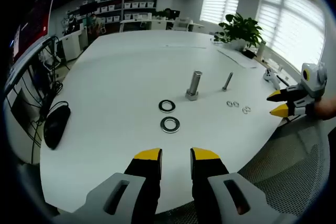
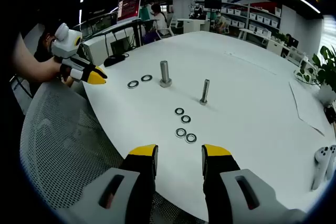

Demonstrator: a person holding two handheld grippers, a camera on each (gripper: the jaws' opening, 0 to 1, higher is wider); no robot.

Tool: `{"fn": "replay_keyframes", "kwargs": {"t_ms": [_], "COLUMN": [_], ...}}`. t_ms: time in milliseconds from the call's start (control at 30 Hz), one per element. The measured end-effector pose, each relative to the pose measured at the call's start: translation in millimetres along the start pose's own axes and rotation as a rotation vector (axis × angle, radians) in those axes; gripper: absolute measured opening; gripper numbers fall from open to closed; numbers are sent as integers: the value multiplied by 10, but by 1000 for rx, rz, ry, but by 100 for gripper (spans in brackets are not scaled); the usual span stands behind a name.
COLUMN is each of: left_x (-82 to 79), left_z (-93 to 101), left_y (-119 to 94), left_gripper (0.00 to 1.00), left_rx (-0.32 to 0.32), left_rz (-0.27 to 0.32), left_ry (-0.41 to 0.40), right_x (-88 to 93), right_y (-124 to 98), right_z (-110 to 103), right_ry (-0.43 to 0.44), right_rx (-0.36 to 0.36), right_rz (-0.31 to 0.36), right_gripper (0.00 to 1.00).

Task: Place the washer onto the threaded stud by aligning its center hole with the stud, sliding it down to the base, and recovering from edge contact or off-axis alignment until the washer reaches the visible bottom stop.

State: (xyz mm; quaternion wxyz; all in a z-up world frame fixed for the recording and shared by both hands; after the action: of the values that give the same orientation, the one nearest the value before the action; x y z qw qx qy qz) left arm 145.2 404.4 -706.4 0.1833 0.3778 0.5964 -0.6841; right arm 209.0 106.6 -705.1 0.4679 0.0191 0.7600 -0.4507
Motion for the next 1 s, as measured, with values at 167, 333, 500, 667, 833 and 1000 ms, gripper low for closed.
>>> {"fn": "replay_keyframes", "kwargs": {"t_ms": [167,333,500,667,833,1000], "left_x": [2,2,4,22,21,35], "left_z": [5,21,17,9,19,22], "left_y": [1,1,2,15,13,28], "left_gripper": [19,19,19,19,19,19], "left_rx": [3,7,7,9,11,15], "left_rz": [-4,-12,-12,-18,-23,-33], "left_ry": [1,7,7,6,9,11], "right_x": [2,-1,-2,0,3,7], "right_y": [1,-2,-2,1,4,6], "right_z": [-4,-2,-1,-3,-7,-7], "right_ry": [-2,0,0,-1,1,2], "right_rx": [-1,-1,-2,-3,-6,-10], "right_rz": [-2,-2,-1,-3,-4,-7], "right_gripper": [36,36,36,36,36,36]}}
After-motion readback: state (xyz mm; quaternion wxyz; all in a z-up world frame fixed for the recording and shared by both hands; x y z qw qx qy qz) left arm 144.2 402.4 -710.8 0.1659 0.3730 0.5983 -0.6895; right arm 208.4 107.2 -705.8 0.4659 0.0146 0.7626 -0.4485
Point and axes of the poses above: the point that each gripper's makers call its tool centre point, and the gripper's own axes: y roughly forward along the fingers, z roughly to its right, x roughly out of its underside, the point moved 6 cm from there along -y, roughly backward along the fingers, and after that the axes turned 11 degrees about y, right-handed, at the moved point
